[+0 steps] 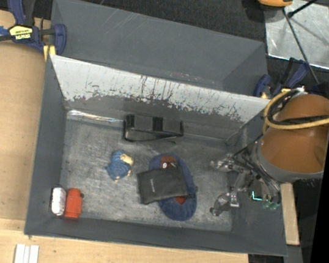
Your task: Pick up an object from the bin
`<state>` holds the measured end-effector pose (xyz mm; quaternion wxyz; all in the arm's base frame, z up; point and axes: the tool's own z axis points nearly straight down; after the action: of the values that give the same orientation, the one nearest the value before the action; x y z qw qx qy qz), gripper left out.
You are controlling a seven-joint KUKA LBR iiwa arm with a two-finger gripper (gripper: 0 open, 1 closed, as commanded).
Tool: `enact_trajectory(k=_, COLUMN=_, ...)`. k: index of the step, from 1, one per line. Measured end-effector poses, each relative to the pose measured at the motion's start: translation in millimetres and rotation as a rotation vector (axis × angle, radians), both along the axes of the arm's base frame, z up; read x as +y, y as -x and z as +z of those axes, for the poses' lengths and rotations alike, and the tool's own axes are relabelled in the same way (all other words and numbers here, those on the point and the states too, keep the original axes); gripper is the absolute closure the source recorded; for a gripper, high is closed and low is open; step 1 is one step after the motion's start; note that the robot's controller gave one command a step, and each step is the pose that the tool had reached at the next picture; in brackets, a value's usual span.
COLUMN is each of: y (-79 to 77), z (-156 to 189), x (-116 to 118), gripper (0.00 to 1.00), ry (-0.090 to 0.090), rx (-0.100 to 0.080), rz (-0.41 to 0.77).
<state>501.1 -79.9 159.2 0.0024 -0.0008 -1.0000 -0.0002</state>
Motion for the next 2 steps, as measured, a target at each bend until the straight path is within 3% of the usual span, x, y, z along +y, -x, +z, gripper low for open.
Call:
enact_trajectory(k=1, y=-28.6, z=-84.5, x=43.0, gripper=0.00, ry=0.008, rx=-0.007, rz=0.163)
enact_trajectory(k=2, y=-33.7, z=-71.9, x=72.5, gripper=0.00, ry=0.002, rx=-0.012, rz=0.197)
